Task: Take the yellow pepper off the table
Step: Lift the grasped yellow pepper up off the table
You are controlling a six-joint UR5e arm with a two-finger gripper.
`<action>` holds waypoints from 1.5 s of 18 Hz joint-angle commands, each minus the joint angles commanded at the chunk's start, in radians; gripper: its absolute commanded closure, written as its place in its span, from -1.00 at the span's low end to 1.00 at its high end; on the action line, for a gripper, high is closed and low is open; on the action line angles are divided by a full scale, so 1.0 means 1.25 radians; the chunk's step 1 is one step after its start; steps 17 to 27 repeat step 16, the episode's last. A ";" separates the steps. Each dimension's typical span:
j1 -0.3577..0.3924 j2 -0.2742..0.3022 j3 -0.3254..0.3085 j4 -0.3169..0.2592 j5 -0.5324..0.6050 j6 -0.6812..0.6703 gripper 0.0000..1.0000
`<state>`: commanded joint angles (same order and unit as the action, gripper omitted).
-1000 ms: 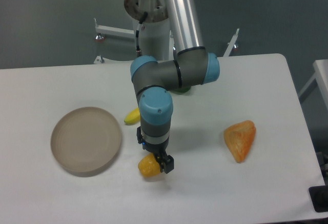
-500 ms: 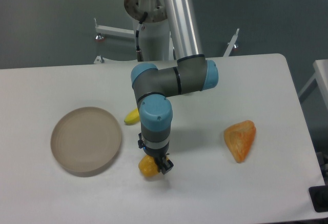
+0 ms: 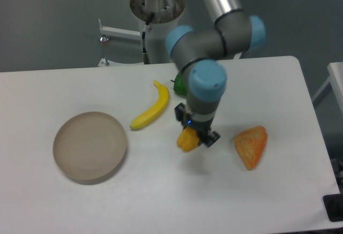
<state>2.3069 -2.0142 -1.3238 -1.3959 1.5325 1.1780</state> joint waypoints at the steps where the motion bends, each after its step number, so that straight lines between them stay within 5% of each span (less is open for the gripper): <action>1: 0.018 0.001 0.002 0.001 0.001 0.010 0.56; 10: 0.059 0.017 -0.002 0.010 0.029 0.196 0.58; 27: 0.063 0.017 -0.005 0.011 0.029 0.199 0.57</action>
